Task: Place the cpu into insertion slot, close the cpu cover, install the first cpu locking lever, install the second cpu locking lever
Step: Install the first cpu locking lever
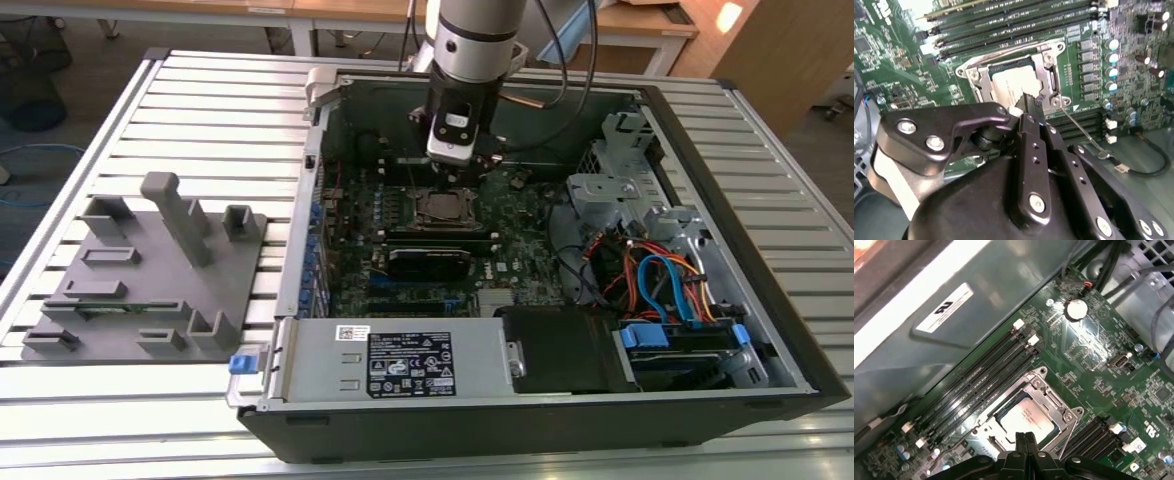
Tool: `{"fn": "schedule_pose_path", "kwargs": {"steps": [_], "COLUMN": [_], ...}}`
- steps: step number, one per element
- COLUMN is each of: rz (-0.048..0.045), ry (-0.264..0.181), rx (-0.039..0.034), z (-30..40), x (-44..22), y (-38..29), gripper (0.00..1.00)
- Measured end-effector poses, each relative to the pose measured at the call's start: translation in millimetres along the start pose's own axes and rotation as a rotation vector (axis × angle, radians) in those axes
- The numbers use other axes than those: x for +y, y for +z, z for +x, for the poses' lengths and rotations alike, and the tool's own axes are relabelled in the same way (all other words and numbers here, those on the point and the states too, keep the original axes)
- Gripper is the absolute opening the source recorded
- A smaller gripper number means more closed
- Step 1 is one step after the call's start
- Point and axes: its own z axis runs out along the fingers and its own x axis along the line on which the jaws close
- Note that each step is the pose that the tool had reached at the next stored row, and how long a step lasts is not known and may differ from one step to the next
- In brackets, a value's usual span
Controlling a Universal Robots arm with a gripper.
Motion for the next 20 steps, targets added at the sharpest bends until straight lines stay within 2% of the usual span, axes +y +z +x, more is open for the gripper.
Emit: {"fn": "schedule_pose_path", "kwargs": {"steps": [8,12,14,17,20], "rz": [0.005,0.0042,-0.0012,-0.0193,-0.039], "ry": [-0.144,-0.195,-0.206,-0.21,-0.226], "rx": [-0.0016,-0.0051,-0.0109,-0.0206,-0.0069], "z": [0.0,0.0,0.0,0.4,0.4], "x": [0.0,-0.1,-0.1,-0.4,-0.4], "y": [0.1,0.4,0.5,0.4,0.4], "gripper": [0.1,0.1,0.1,0.1,0.1]}}
